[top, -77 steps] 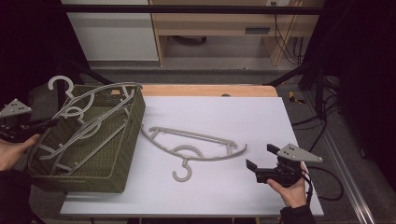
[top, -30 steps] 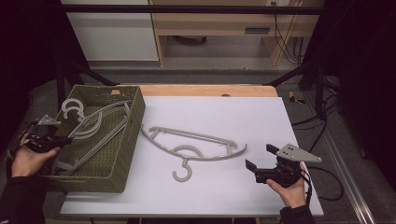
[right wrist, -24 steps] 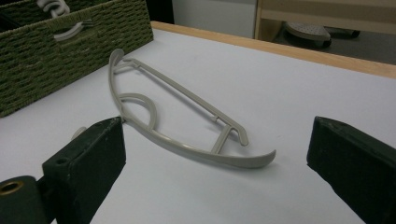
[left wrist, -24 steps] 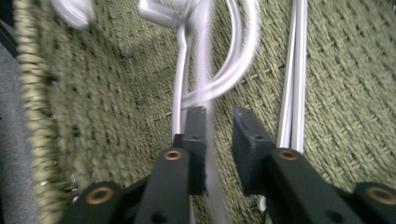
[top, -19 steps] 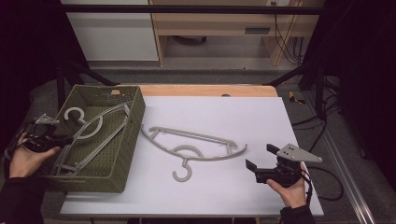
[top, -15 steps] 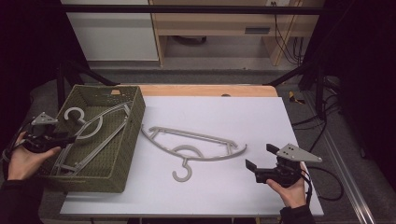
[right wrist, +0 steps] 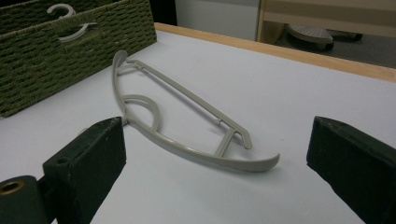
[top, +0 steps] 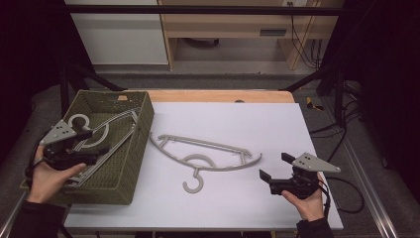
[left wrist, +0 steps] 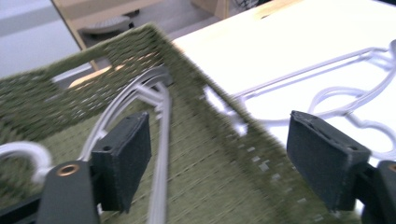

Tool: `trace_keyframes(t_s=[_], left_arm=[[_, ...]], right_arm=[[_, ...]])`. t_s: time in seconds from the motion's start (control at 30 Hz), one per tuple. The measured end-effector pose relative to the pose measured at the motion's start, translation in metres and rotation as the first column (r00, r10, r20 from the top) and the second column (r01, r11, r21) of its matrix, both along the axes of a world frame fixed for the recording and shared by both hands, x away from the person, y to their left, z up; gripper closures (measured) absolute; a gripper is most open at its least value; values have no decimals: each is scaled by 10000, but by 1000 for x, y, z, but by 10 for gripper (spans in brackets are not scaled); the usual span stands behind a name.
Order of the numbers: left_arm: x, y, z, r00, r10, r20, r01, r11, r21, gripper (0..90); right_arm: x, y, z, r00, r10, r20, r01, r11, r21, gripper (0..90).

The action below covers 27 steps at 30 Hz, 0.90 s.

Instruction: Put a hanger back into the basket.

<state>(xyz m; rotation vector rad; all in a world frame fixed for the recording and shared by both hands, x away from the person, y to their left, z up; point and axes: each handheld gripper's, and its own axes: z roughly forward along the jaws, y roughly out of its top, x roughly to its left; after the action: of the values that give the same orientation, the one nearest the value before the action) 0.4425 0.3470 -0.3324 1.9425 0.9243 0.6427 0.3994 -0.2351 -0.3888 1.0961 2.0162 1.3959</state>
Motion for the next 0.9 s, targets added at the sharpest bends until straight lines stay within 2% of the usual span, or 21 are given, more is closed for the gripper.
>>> trace_keyframes(t_s=[0.17,0.4,0.5,0.57,0.87,0.9], left_arm=[[-14,-23,-3,9988,-249,420,274,9978,-598,166],[-30,-49,-19,9964,-551,640,622,9914,-1152,127],[-32,-55,-24,9965,-610,569,668,9921,-1065,120],[-34,-58,-27,9961,-703,539,766,9891,-1258,120],[-41,-72,-34,9916,-1202,474,1247,9865,-1058,108],[-41,-73,-34,9910,-1260,458,1302,9861,-1036,107]], right_arm=[[1,5,1,9999,99,71,-98,9999,-99,55],[4,13,0,9991,416,66,-413,9985,-370,59],[7,19,1,9987,503,55,-500,9977,-461,60],[8,23,1,9981,615,-6,-615,9967,-533,61],[18,48,0,9925,1195,-242,-1211,9890,-847,64],[20,54,-2,9907,1306,-370,-1335,9869,-911,65]])
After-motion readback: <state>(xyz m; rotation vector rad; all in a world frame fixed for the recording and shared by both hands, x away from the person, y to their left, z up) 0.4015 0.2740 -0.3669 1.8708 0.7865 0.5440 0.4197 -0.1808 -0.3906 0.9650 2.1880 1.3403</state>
